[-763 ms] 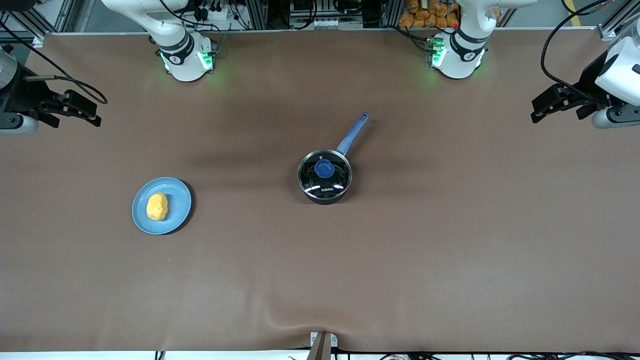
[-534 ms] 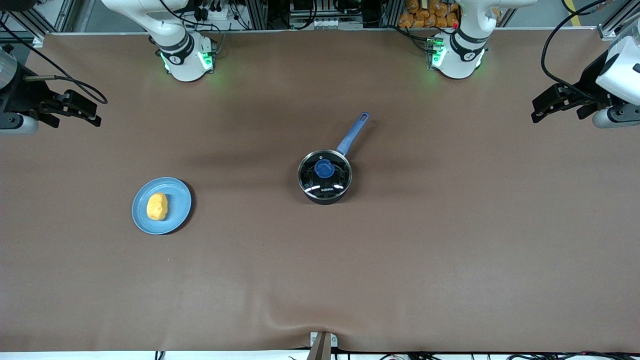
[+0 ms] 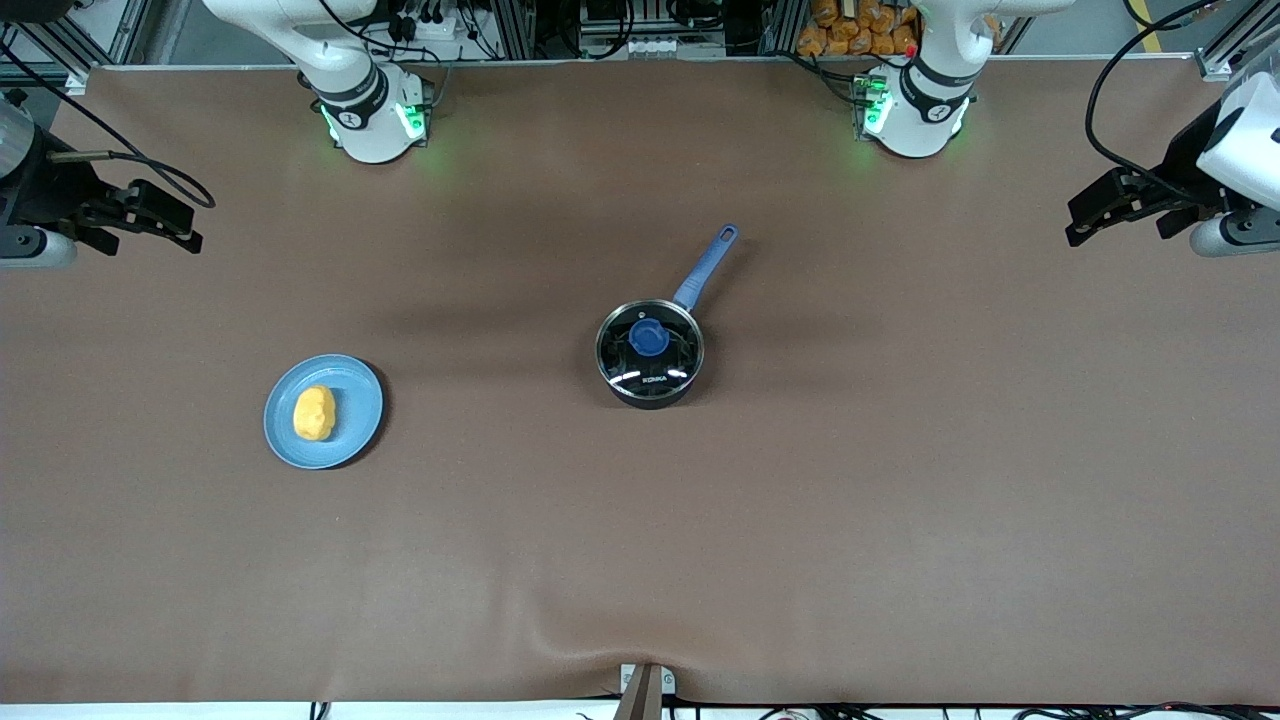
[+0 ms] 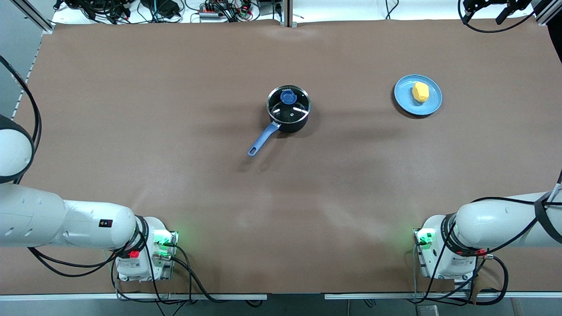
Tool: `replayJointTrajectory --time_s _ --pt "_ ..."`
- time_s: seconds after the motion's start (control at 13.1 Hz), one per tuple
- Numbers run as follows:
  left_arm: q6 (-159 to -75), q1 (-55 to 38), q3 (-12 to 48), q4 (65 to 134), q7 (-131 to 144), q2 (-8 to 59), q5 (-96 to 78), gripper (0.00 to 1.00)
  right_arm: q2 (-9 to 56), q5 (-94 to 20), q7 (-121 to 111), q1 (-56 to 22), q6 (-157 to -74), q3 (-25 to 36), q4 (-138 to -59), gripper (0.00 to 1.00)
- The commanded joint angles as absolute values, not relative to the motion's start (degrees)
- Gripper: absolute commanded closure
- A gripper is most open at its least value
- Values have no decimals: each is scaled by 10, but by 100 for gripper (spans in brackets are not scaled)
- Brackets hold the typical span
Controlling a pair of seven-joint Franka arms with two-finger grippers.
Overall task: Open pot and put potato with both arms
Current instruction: 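Move the right gripper toward the blue plate with the potato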
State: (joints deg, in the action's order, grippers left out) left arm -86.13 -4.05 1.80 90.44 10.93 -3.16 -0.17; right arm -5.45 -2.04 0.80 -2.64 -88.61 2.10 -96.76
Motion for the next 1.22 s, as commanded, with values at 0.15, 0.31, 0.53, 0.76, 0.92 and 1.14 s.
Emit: replayJointTrajectory --time_s 0.15,0.31,0.53,0.76,0.92,1.14 --pt "-856 -18 23 895 98 -28 -3 0 -59 -13 18 -30 -882 22 -967 0" --pt "-854 -18 23 895 98 -30 -4 0 -59 -13 17 -26 -882 22 -968 0" --pt "-846 -17 22 896 97 -30 -4 0 -28 -13 1 -5 -889 25 -970 0" --pt "-845 -18 23 896 98 -30 -4 0 37 -14 0 -6 -919 25 -975 0" --pt "-845 -18 23 895 98 -32 -4 0 83 -14 -1 -9 -953 25 -976 0" --pt "-844 -18 22 895 98 -34 -4 0 133 -20 -1 -9 -1022 24 -989 0"
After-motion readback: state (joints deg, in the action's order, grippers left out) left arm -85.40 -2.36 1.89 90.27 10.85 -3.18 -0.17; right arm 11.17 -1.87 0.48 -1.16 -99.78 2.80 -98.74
